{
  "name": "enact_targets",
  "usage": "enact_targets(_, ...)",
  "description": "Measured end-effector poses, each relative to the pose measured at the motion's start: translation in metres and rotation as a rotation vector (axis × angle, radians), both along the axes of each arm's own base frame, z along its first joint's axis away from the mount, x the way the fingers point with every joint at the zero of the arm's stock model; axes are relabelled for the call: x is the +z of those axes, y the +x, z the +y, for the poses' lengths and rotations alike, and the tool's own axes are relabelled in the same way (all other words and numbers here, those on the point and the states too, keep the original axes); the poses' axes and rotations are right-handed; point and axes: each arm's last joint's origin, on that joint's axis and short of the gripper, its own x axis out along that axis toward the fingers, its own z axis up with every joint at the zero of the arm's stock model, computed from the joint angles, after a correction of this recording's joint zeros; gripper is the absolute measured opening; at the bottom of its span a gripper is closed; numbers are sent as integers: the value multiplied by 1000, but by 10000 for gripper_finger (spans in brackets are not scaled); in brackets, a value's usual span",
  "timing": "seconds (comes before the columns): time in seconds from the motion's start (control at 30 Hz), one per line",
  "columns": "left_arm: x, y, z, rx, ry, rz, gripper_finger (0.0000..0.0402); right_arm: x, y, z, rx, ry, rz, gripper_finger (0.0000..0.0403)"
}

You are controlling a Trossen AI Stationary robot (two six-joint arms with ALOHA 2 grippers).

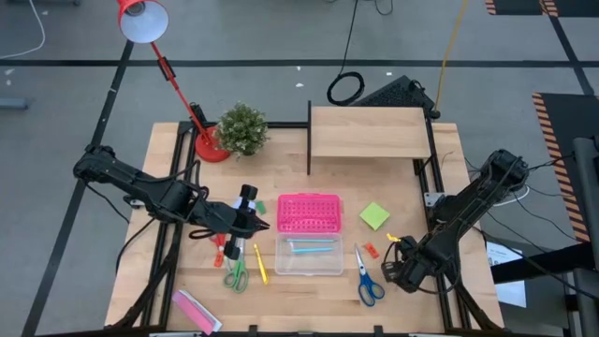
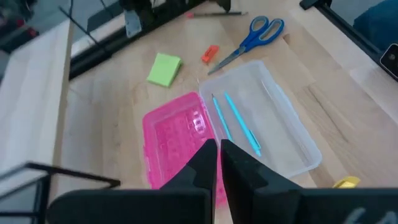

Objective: Pack school essentials
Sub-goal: Put the black pencil into the pink supply box

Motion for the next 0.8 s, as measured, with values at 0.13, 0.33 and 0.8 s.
enact_targets(0.13, 3, 2, -1, -33, 30, -36, 26, -3, 2, 1, -40, -3, 14, 144)
enact_targets(0.33, 5, 3, -1, -62, 65, -62, 26, -16, 1, 5, -25, -35, 78, 144)
enact_targets(0.8, 6, 4, 0, -56, 59, -71, 26, -22, -1, 7, -9, -87, 79, 128)
